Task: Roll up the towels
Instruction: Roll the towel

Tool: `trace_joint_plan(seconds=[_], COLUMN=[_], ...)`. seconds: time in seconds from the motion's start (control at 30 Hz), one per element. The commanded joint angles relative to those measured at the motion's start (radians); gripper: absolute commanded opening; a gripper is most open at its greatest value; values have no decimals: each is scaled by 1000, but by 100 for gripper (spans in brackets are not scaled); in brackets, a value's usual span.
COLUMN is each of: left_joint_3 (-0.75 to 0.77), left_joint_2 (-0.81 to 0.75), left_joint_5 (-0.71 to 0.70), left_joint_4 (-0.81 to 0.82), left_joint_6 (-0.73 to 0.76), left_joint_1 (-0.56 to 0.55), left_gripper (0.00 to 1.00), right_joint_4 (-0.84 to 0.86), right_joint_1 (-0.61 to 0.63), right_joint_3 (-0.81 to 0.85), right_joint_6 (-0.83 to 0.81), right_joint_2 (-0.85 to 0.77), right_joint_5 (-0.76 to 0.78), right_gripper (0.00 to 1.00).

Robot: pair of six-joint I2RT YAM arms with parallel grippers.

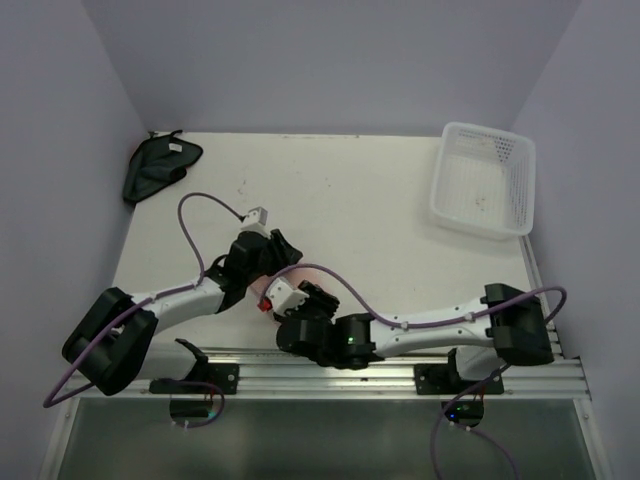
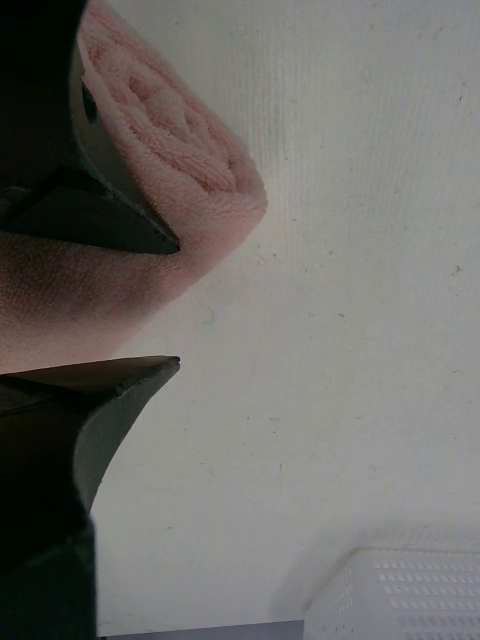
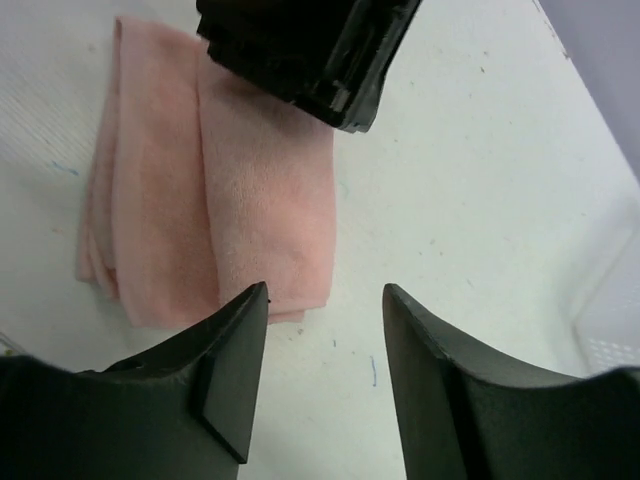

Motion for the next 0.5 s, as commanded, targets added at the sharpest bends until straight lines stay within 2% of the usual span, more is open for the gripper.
trace_joint_plan(seconds=[0.0,0.03,0.13,0.17,0.3,0.47], left_joint_3=[-48,-50,-51,-53,-57,-65], left_joint_2=[8,7,-1,-2,-12,-16], left_joint_5=[-14,-12,-12,-14,-15,-12], left_joint_4=[-65,-62,-66,-68,-74,-73], left_joint_6=[-10,-10,-10,-10,-11,-16], left_joint_1=[5,5,5,5,5,5], left_gripper=[50,50,50,50,50,50], right_joint_4=[133,146,217,253,405,527], right_joint_1=[-21,-39,-174,-252,-409,-517], right_joint_3=[-102,-125,-221,-282,-360,-406], right_joint_6=[110,135,263,290,415,504], right_joint_2=[-129,-158,-252,-295,-317,-258], right_joint_5=[-90,-122,-359,-487,-756,-938], right_gripper=[55,57,59,60,64,68])
